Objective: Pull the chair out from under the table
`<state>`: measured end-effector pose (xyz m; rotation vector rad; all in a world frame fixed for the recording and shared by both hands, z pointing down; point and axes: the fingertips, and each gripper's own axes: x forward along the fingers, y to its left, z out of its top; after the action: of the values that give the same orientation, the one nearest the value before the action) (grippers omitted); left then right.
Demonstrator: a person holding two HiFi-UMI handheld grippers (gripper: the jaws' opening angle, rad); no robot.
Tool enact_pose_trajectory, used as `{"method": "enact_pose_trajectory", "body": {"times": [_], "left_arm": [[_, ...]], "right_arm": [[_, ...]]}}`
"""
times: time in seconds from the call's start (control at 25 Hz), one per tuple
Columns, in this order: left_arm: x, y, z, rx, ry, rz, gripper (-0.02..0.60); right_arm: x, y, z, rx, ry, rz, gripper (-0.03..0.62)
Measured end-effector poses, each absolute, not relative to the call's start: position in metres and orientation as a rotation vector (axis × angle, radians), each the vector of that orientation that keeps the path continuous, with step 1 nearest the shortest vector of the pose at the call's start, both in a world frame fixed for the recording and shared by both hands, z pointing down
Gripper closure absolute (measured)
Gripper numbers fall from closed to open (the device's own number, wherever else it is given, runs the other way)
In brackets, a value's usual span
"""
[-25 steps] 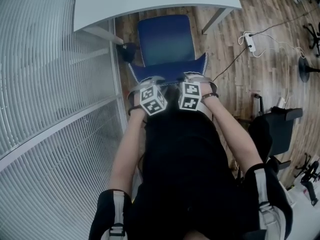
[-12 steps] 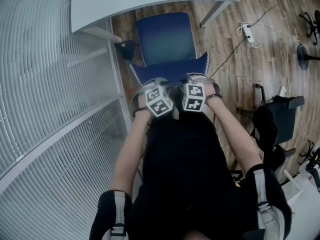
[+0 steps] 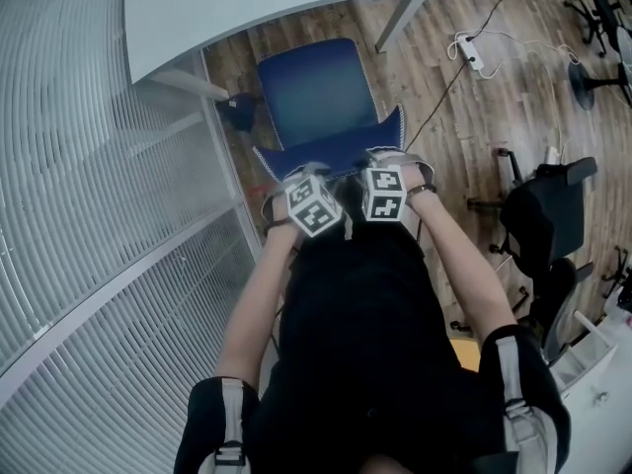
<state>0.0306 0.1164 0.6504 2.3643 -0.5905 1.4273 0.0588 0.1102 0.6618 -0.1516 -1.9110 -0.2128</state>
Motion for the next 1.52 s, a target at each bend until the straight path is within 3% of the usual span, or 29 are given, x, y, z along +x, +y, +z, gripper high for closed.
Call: {"method": "enact_pose_trajectory", "body": {"times": [1.52], "left_arm": [[0.050, 0.163, 0.649, 2.400, -0.550, 1.329, 0.476]], "right_arm": [[0.077, 0.157, 0.661, -0.147, -1.891, -0.075, 0.494]]}}
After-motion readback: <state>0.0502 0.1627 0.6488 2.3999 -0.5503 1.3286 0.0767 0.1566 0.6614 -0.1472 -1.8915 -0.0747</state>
